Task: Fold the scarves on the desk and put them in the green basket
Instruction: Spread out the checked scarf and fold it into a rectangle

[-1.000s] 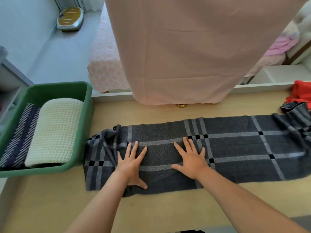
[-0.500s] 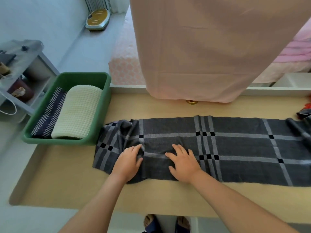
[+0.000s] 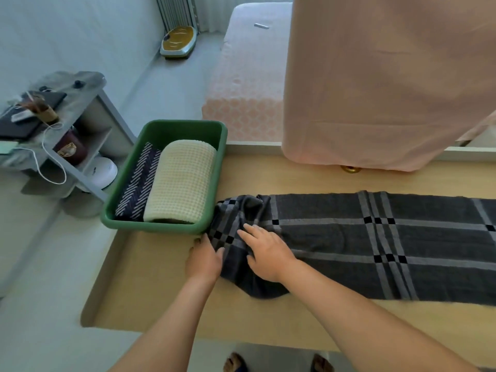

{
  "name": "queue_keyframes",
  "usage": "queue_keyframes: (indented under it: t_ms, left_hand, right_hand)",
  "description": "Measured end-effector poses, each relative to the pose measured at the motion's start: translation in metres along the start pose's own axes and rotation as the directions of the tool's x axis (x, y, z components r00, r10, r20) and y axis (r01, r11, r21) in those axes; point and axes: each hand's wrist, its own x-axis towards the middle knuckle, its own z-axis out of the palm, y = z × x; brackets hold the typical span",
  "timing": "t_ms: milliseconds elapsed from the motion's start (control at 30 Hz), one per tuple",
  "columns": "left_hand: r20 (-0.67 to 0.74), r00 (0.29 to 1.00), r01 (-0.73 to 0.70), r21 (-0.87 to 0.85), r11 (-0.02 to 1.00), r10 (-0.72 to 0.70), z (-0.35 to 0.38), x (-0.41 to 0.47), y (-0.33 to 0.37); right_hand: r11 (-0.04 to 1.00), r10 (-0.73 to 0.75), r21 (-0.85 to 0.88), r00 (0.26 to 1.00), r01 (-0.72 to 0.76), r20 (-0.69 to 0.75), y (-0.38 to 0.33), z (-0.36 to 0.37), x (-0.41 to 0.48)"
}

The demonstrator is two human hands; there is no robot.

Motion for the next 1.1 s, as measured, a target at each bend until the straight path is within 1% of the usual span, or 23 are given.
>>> queue_keyframes:
  t_ms: [67,133,167,200,267,333,400,467,500,533,567,600,633,667,733,767,800,833,867,900,967,1033,1100]
  left_hand:
    - [0.052,0.999,-0.007,-0.022,1.000,0.008,0.004,0.009,-0.007]
    - [0.091,0.996,-0.013,-0.097,0.995,0.022,0.004,0.013,-0.009]
    - [0.121,0.992,-0.014,-0.146,0.989,0.032,0.003,0.014,-0.007]
    - [0.149,0.988,-0.019,-0.200,0.980,0.050,0.001,0.014,-0.004]
    - [0.194,0.974,-0.050,-0.311,0.949,0.114,-0.004,0.011,0.006]
    - [0.203,0.953,-0.119,-0.428,0.896,0.224,-0.009,0.007,0.020]
    - [0.200,0.914,-0.199,-0.538,0.819,0.353,-0.014,0.001,0.041]
    - [0.209,0.853,-0.267,-0.612,0.744,0.478,-0.020,-0.006,0.070]
    - [0.232,0.815,-0.286,-0.636,0.717,0.531,-0.022,-0.011,0.086]
    - [0.271,0.770,-0.287,-0.661,0.694,0.577,-0.022,-0.016,0.100]
    - [0.318,0.726,-0.295,-0.657,0.694,0.610,-0.022,-0.022,0.114]
    - [0.348,0.688,-0.318,-0.644,0.696,0.637,-0.019,-0.027,0.125]
    - [0.364,0.675,-0.350,-0.607,0.713,0.641,-0.015,-0.031,0.132]
    - [0.363,0.686,-0.368,-0.576,0.730,0.631,-0.008,-0.034,0.137]
    - [0.298,0.753,-0.372,-0.543,0.753,0.587,0.003,-0.038,0.140]
    - [0.231,0.798,-0.386,-0.515,0.766,0.557,0.008,-0.038,0.139]
    - [0.152,0.831,-0.419,-0.463,0.781,0.536,0.013,-0.038,0.137]
    - [0.084,0.847,-0.459,-0.383,0.802,0.525,0.017,-0.036,0.135]
    - [0.045,0.853,-0.486,-0.291,0.824,0.520,0.020,-0.034,0.133]
    - [0.043,0.861,-0.492,-0.184,0.851,0.507,0.022,-0.033,0.132]
    - [0.126,0.890,-0.443,0.005,0.897,0.439,0.027,-0.029,0.129]
    - [0.222,0.910,-0.385,0.136,0.913,0.350,0.031,-0.026,0.128]
    - [0.206,0.916,-0.388,0.236,0.891,0.345,0.033,-0.024,0.128]
  right_hand:
    - [0.998,0.059,-0.039,0.991,-0.055,0.121,-0.012,0.012,0.008]
    - [0.992,0.112,-0.072,0.973,-0.099,0.204,-0.017,0.020,0.011]
    - [0.992,0.126,-0.055,0.972,-0.117,0.197,-0.018,0.021,0.010]
    - [0.990,0.138,0.000,0.978,-0.140,0.157,-0.018,0.022,0.010]
    - [0.948,0.220,0.232,0.975,-0.217,0.015,-0.016,0.015,0.007]
    - [0.805,0.388,0.511,0.919,-0.300,-0.072,-0.013,0.000,0.005]
    - [0.615,0.500,0.715,0.866,-0.334,-0.026,-0.009,-0.022,0.002]
    - [0.448,0.532,0.837,0.846,-0.313,0.031,0.000,-0.044,-0.005]
    - [0.388,0.549,0.871,0.835,-0.301,0.044,0.005,-0.054,-0.011]
    - [0.352,0.577,0.887,0.815,-0.299,0.045,0.013,-0.063,-0.017]
    - [0.338,0.610,0.890,0.792,-0.305,0.040,0.022,-0.068,-0.024]
    - [0.343,0.646,0.883,0.763,-0.319,0.025,0.034,-0.072,-0.030]
    - [0.368,0.687,0.862,0.727,-0.349,0.001,0.047,-0.073,-0.037]
    - [0.401,0.732,0.826,0.680,-0.395,-0.030,0.061,-0.072,-0.043]
    - [0.449,0.815,0.717,0.574,-0.534,-0.083,0.087,-0.068,-0.058]
    - [0.465,0.839,0.643,0.534,-0.609,-0.100,0.097,-0.065,-0.067]
    - [0.483,0.849,0.562,0.517,-0.672,-0.111,0.105,-0.063,-0.076]
    - [0.514,0.842,0.480,0.525,-0.711,-0.123,0.112,-0.060,-0.083]
    - [0.561,0.819,0.398,0.556,-0.726,-0.141,0.118,-0.056,-0.088]
    - [0.620,0.782,0.312,0.601,-0.720,-0.167,0.121,-0.053,-0.091]
    - [0.750,0.661,0.185,0.711,-0.635,-0.240,0.121,-0.049,-0.090]
    - [0.851,0.524,0.183,0.817,-0.492,-0.240,0.115,-0.045,-0.083]
    - [0.897,0.417,0.228,0.894,-0.377,-0.162,0.109,-0.039,-0.074]
